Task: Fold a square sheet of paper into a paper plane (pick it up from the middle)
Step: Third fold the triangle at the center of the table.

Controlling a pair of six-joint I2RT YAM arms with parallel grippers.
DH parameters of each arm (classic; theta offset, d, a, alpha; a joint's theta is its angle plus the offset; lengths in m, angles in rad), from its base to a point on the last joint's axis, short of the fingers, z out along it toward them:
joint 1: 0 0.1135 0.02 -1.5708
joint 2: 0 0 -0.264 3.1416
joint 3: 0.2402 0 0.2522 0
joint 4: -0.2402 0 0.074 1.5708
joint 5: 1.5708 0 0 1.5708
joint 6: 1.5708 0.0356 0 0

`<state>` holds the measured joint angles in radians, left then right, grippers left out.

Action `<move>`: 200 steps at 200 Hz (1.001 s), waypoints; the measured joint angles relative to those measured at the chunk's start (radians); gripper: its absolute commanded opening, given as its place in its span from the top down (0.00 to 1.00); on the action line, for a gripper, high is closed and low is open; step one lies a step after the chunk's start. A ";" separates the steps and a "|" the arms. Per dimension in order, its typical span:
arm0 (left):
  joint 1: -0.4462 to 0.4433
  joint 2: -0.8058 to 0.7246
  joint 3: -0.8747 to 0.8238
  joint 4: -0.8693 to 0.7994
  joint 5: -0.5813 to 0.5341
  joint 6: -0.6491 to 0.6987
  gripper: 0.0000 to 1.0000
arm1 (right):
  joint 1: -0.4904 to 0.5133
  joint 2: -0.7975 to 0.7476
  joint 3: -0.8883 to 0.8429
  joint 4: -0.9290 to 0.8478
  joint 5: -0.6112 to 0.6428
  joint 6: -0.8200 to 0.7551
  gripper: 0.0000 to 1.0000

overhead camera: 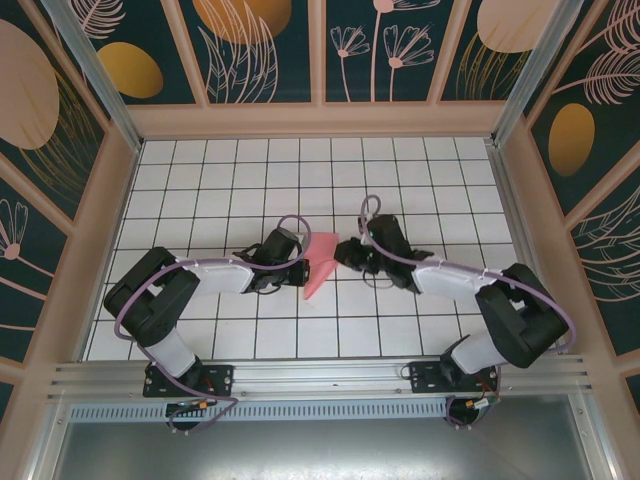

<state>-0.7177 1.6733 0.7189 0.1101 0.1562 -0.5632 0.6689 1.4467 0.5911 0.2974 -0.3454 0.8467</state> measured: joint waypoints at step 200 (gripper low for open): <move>0.004 0.011 0.000 0.021 0.022 -0.007 0.93 | 0.217 0.240 -0.016 0.244 -0.049 0.215 0.96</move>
<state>-0.7139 1.6840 0.7189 0.1307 0.1783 -0.5701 0.8856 1.6863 0.5747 0.5411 -0.3946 1.0618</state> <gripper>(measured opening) 0.072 0.060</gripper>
